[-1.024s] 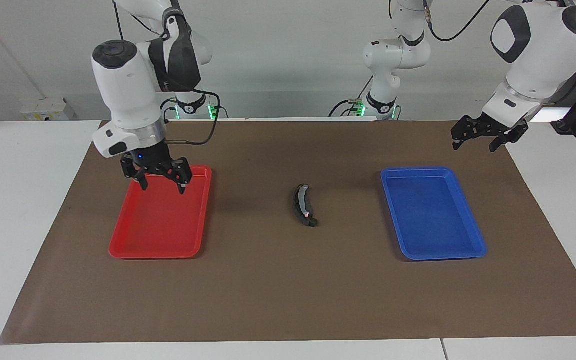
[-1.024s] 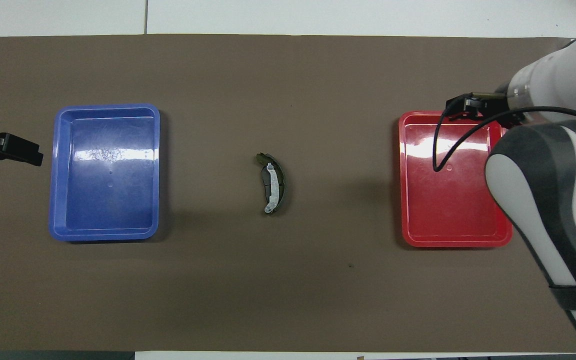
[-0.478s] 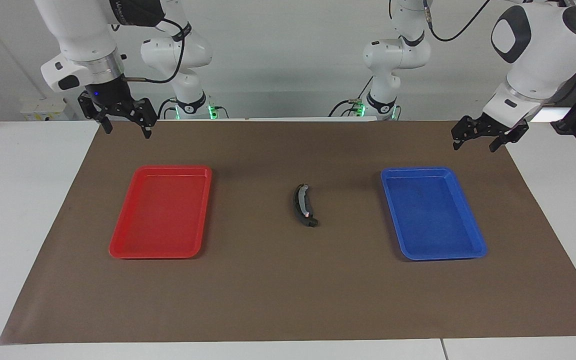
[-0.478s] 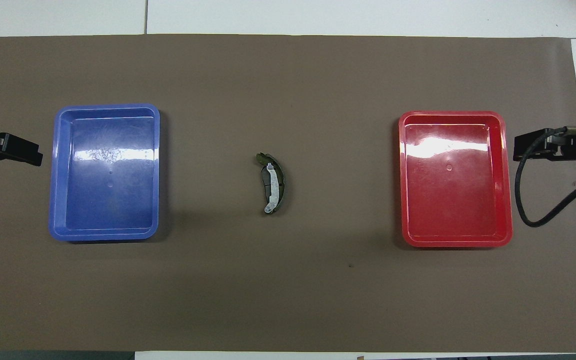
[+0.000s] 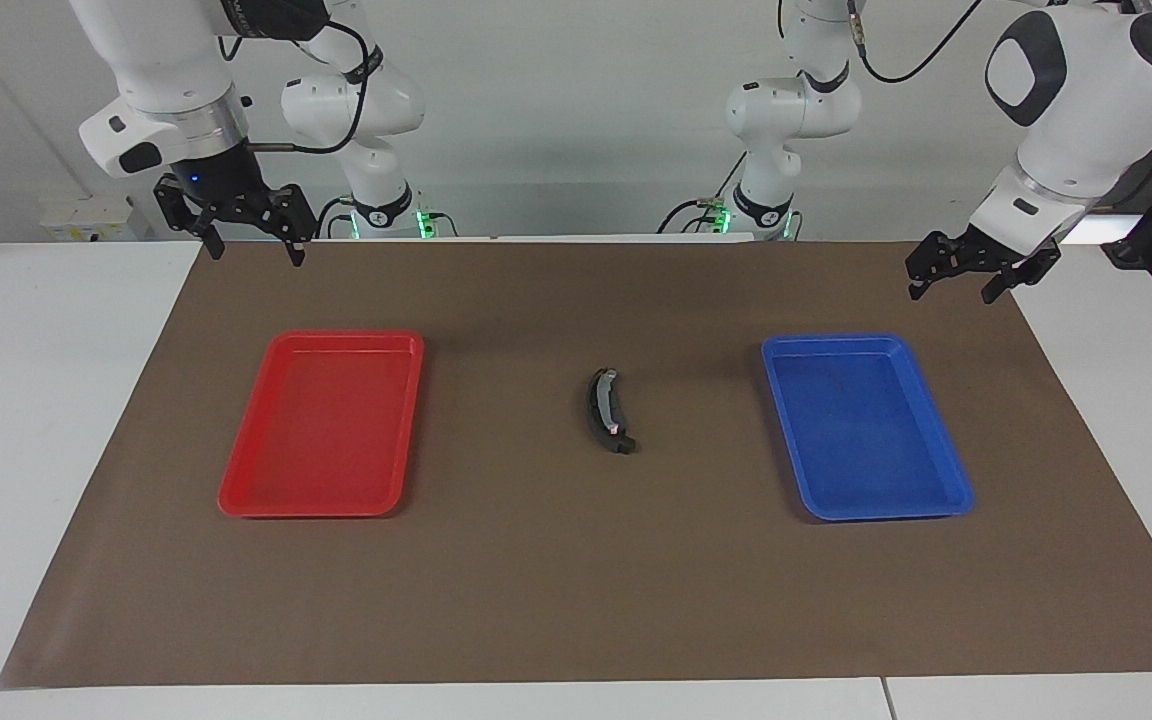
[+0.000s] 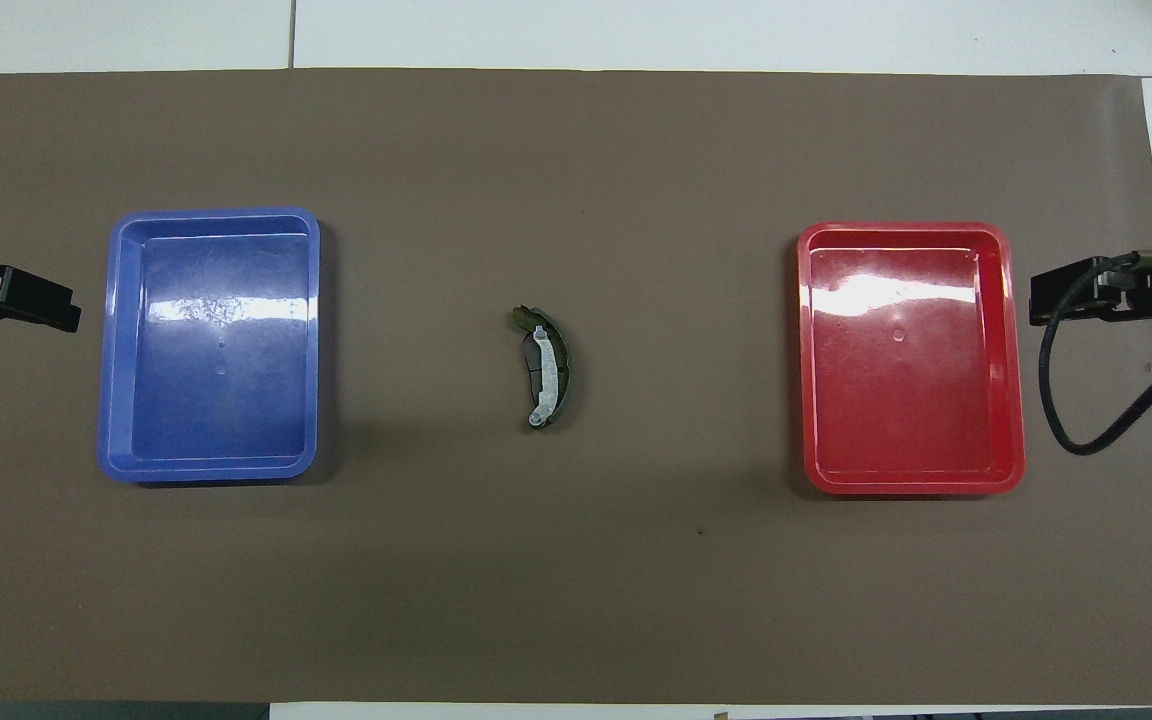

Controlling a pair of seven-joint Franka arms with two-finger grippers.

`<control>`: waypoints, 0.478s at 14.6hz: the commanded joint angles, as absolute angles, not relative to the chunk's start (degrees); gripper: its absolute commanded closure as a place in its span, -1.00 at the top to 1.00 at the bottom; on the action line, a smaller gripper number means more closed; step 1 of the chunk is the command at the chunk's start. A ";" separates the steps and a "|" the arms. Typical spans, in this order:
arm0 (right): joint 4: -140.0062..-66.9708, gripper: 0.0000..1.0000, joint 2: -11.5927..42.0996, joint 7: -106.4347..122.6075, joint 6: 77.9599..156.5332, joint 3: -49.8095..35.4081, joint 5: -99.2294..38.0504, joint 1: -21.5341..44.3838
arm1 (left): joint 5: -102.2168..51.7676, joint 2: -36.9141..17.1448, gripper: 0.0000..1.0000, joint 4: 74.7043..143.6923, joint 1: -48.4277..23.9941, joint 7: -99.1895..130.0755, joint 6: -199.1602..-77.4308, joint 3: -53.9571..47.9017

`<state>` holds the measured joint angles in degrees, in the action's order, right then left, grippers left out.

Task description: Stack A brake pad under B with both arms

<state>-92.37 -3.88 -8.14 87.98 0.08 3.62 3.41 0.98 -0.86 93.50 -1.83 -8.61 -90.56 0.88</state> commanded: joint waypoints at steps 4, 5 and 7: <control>-91.05 1.00 -3.16 -6.94 87.28 -0.09 2.90 3.08 | 0.70 0.53 1.00 95.01 -1.67 -8.88 -91.49 1.05; -91.05 1.00 -3.16 -7.03 87.19 -0.09 2.90 3.25 | 0.70 0.53 1.00 95.01 -1.67 -8.88 -91.49 1.05; -91.05 1.00 -3.08 -7.03 87.19 -0.17 2.81 3.34 | 0.70 0.53 1.00 95.01 -1.67 -8.88 -91.49 1.05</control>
<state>-92.32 -3.77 -8.14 87.98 0.01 3.52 3.50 0.98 -0.86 93.50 -1.83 -8.61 -90.56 0.88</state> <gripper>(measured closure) 0.000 0.000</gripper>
